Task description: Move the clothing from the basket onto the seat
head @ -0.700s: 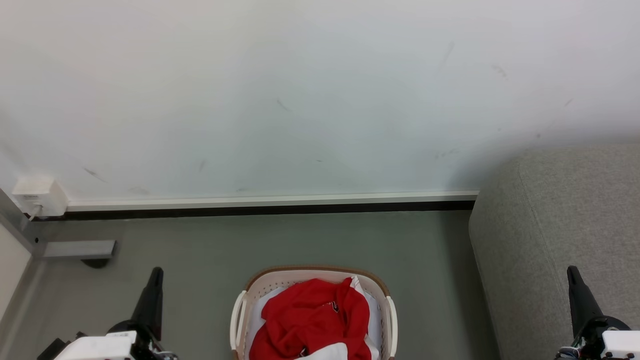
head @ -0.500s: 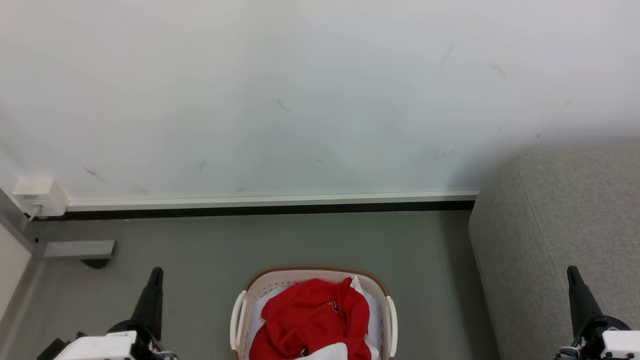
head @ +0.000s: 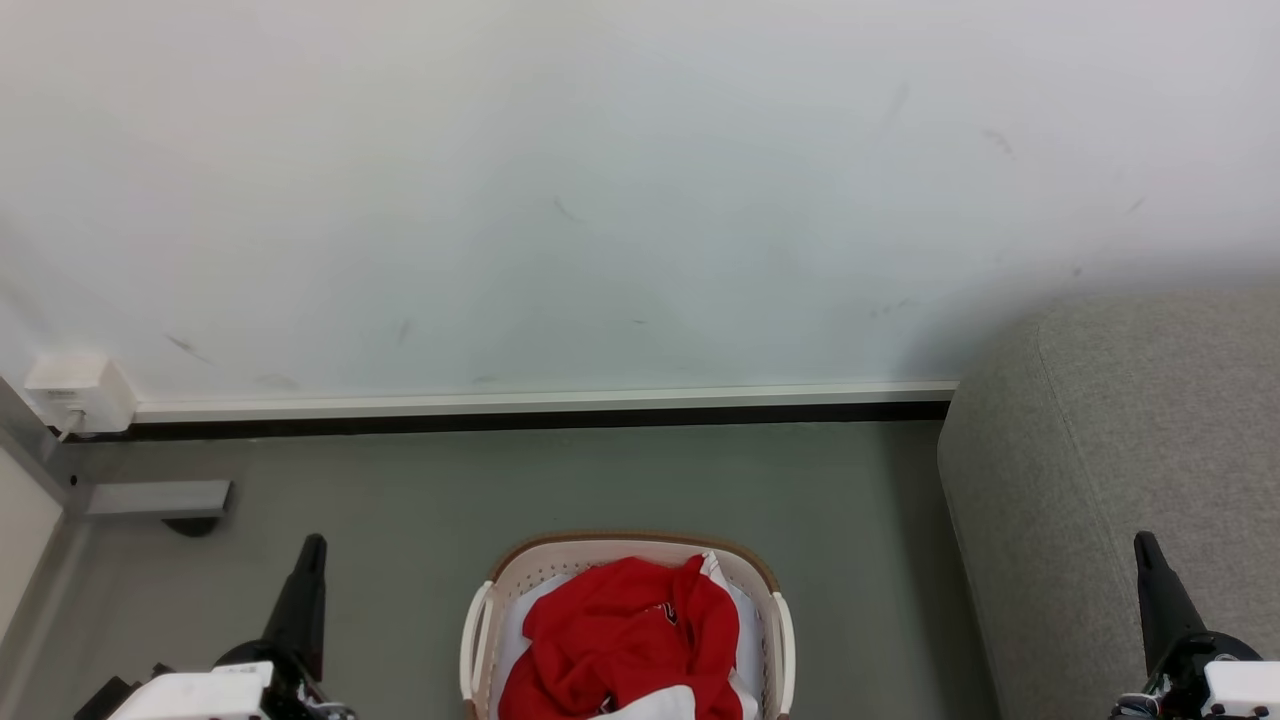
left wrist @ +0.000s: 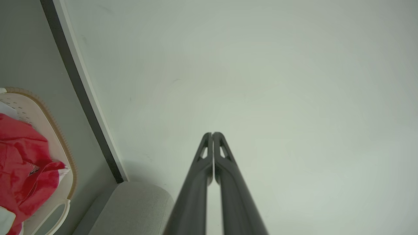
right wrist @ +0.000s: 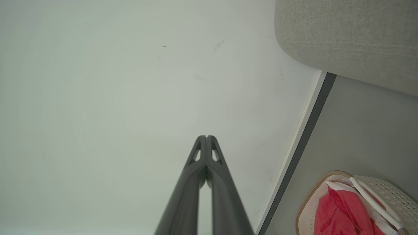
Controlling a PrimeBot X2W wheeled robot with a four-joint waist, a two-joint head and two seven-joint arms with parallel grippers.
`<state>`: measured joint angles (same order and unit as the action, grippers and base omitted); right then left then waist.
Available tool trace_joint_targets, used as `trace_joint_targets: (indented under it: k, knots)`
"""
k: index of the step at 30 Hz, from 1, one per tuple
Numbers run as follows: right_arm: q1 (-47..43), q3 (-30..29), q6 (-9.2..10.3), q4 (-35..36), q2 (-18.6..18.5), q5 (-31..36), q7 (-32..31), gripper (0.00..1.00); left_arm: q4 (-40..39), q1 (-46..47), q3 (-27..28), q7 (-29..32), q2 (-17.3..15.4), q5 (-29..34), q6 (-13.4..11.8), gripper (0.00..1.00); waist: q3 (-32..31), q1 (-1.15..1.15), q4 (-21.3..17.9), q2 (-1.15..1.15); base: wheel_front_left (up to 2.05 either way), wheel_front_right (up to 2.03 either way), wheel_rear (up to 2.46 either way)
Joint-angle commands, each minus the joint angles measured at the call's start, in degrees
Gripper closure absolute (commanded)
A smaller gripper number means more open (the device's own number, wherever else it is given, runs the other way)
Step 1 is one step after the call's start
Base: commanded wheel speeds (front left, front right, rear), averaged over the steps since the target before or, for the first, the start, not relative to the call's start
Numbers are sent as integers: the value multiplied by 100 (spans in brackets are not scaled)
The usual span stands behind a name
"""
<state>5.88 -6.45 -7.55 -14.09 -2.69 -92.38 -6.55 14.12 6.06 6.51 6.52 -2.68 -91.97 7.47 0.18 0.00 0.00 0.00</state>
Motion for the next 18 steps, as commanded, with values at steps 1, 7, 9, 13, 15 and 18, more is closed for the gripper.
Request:
trace_joint_targets:
  k: [1, 7, 9, 13, 15, 18]
  knots:
    - [75, -19, 13, 26, -41, -7, -13, 100, -18, 48, 6, 19, -43, -85, 14, 100, 0, 0, 0, 0, 0, 0, 0]
    - [75, -19, 13, 26, -41, -7, -13, 100, -18, 48, 6, 19, -43, -85, 14, 100, 0, 0, 0, 0, 0, 0, 0]
    - [75, -19, 13, 26, -41, -7, -13, 100, -18, 48, 6, 19, -43, -85, 14, 100, 0, 0, 0, 0, 0, 0, 0]
    - [75, -19, 14, 26, -41, -7, -13, 100, -18, 48, 6, 19, -43, -85, 14, 100, 0, 0, 0, 0, 0, 0, 0]
    - [75, -19, 14, 26, -41, -7, -13, 100, -18, 48, 6, 19, -42, -85, 14, 100, 0, 0, 0, 0, 0, 0, 0]
    - [75, -19, 14, 26, -41, -7, -13, 100, -18, 48, 6, 19, -42, -85, 14, 100, 0, 0, 0, 0, 0, 0, 0]
